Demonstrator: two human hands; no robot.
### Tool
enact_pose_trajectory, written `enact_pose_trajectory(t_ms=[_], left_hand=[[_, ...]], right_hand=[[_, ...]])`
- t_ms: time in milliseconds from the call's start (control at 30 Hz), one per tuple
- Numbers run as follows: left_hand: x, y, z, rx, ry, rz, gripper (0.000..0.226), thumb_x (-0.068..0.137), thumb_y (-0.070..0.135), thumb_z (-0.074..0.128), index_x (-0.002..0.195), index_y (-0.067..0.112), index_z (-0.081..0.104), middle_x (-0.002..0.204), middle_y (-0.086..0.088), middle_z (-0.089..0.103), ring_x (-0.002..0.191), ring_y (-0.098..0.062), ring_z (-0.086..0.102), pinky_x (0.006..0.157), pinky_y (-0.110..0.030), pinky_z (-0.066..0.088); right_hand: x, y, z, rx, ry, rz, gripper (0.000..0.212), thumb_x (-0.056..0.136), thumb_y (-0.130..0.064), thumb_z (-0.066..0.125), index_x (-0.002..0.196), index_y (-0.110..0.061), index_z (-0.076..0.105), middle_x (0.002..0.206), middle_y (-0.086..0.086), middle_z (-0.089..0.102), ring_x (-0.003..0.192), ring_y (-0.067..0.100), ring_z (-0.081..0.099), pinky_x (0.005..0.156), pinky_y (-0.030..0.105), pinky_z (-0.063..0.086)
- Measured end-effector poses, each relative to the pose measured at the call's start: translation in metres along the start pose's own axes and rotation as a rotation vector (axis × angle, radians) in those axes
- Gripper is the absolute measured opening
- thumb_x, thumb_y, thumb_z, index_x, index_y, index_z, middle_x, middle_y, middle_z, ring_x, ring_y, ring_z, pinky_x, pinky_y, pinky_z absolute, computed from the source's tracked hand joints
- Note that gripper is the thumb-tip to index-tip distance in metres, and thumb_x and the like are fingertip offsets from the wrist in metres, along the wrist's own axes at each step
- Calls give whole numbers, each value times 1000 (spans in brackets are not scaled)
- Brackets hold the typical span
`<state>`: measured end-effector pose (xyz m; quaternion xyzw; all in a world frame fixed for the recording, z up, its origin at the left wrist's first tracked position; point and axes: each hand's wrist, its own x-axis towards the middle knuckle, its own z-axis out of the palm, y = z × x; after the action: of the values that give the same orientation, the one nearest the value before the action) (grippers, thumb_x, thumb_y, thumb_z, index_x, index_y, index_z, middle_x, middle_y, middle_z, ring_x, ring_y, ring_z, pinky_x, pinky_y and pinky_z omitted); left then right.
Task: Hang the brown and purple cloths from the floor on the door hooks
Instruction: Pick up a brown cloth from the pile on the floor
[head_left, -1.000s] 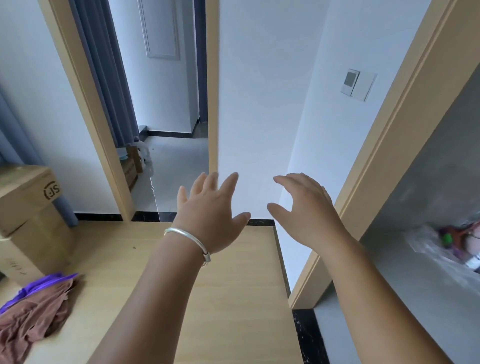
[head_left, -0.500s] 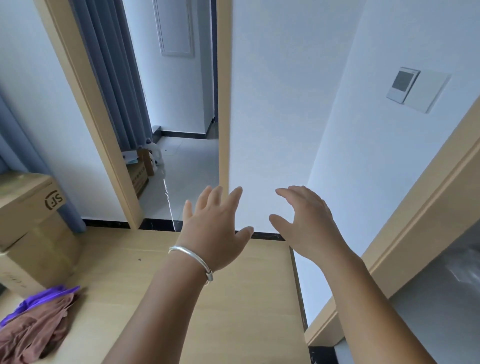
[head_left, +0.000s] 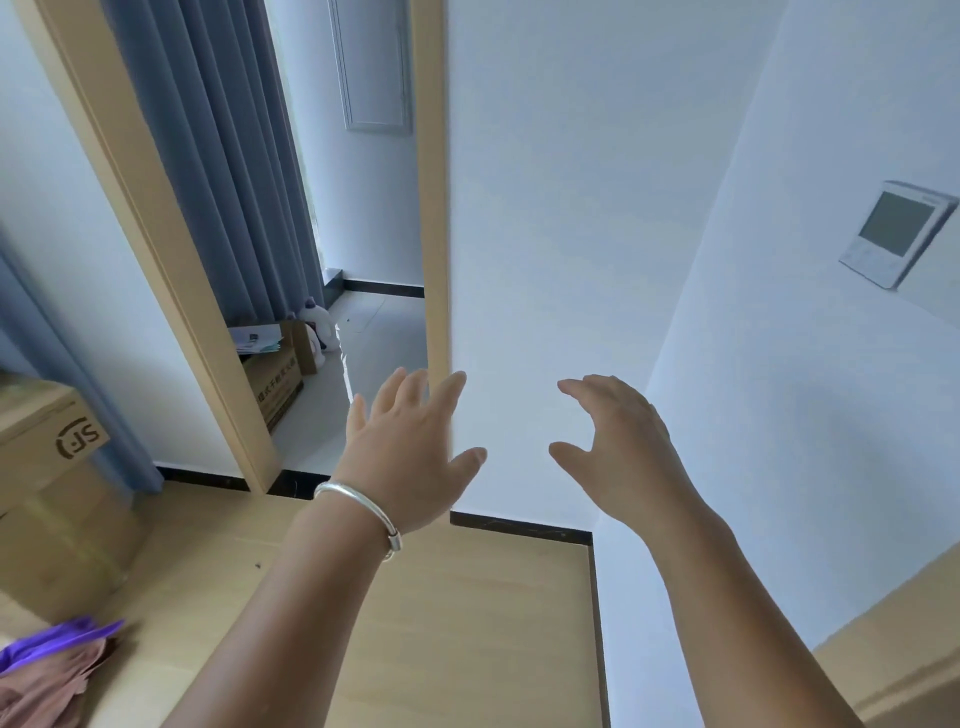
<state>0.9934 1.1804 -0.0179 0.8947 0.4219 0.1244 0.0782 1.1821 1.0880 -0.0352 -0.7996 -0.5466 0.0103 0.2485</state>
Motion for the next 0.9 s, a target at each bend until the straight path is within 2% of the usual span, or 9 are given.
enact_pose_trajectory(t_ms=[233,433,700,900], left_hand=[[80,-15,22,-17,-29,-32,71,93,53,46,150,33,10,156,-2,16,148,-21,-1,118,-54,6],[164,-57,35,-28,-3,-54,69,92,53,46,149,33,12,156,-1,17,148,-22,2,118,-56,7],[269,-149,30,-58,72,-171,71,92,56,45,150,34,10,159,-2,15,148,-21,0,118,-54,8],[295,-234,26,-27,134,-315,72,90,60,45,148,38,8,158,1,17,148,-23,3,118,-56,11]], right_hand=[[80,16,24,7,-40,-34,59,90,-31,63,143,-28,39,148,-6,34,141,14,22,115,41,22],[176,4,50,-27,-38,-94,59,89,-33,63,143,-28,39,149,-5,34,142,14,21,116,41,20],[313,-46,89,-34,-72,-204,58,89,-29,64,143,-28,40,148,-6,35,142,14,22,115,43,22],[381,-101,144,29,-121,-330,58,86,-25,65,141,-25,44,144,-4,41,137,13,30,113,37,25]])
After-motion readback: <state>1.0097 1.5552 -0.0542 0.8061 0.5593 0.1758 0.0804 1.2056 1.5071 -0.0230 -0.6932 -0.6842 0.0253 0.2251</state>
